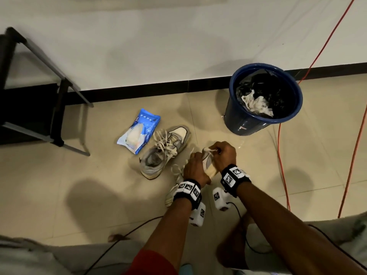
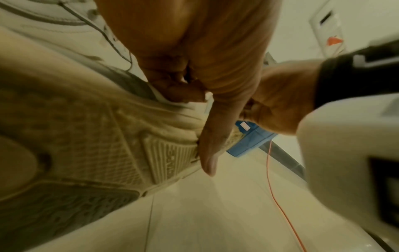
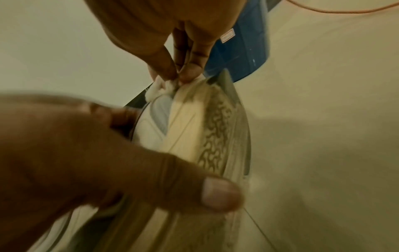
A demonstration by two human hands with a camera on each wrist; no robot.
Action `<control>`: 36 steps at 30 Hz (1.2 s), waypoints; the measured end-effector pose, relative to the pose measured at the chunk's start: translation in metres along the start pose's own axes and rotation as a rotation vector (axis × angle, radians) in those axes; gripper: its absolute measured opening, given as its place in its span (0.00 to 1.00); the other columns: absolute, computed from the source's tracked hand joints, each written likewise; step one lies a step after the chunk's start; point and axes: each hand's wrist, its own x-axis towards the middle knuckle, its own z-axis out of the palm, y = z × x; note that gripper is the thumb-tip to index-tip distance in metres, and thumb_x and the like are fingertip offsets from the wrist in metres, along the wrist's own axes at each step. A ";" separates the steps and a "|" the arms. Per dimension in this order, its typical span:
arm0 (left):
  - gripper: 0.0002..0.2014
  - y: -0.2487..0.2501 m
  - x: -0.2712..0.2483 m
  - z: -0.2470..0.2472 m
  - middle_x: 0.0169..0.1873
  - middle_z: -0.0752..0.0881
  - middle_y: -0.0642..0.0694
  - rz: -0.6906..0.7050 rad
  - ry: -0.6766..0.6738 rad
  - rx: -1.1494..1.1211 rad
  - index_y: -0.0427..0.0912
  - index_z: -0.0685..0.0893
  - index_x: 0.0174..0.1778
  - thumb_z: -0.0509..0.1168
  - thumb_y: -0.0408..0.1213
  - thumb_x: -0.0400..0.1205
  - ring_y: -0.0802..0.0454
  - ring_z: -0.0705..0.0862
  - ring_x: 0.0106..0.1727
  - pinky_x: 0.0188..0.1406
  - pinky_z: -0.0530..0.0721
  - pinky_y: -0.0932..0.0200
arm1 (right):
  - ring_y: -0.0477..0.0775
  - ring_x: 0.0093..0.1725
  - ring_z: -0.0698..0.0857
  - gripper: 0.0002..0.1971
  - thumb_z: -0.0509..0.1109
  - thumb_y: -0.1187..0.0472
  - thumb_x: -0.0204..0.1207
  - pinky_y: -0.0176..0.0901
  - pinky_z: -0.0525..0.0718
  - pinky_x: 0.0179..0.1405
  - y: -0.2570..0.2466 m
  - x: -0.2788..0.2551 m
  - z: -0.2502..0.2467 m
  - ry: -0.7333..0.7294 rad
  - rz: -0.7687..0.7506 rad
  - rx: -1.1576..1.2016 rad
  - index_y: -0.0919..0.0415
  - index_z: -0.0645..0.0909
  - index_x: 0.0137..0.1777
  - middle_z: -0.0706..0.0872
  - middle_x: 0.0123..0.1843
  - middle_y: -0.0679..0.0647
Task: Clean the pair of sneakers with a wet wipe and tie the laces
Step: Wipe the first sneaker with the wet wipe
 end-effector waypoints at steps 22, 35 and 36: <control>0.39 -0.011 -0.071 0.014 0.63 0.76 0.41 0.021 0.207 0.002 0.42 0.74 0.64 0.80 0.47 0.58 0.38 0.79 0.60 0.54 0.81 0.44 | 0.56 0.40 0.86 0.03 0.78 0.60 0.67 0.41 0.81 0.42 -0.042 -0.055 -0.019 -0.071 -0.120 -0.031 0.56 0.91 0.41 0.90 0.40 0.55; 0.42 -0.009 -0.079 0.004 0.62 0.76 0.42 0.027 0.227 -0.034 0.40 0.72 0.63 0.85 0.41 0.55 0.39 0.78 0.62 0.56 0.78 0.45 | 0.60 0.40 0.85 0.04 0.77 0.62 0.69 0.49 0.83 0.41 -0.040 -0.080 -0.027 -0.045 -0.175 -0.094 0.59 0.90 0.43 0.87 0.41 0.58; 0.43 -0.008 -0.079 0.003 0.63 0.75 0.42 0.032 0.212 -0.026 0.41 0.72 0.63 0.86 0.41 0.55 0.39 0.78 0.62 0.57 0.78 0.45 | 0.61 0.42 0.85 0.04 0.75 0.62 0.70 0.48 0.83 0.42 -0.038 -0.070 -0.032 -0.024 -0.132 -0.115 0.60 0.90 0.44 0.87 0.43 0.59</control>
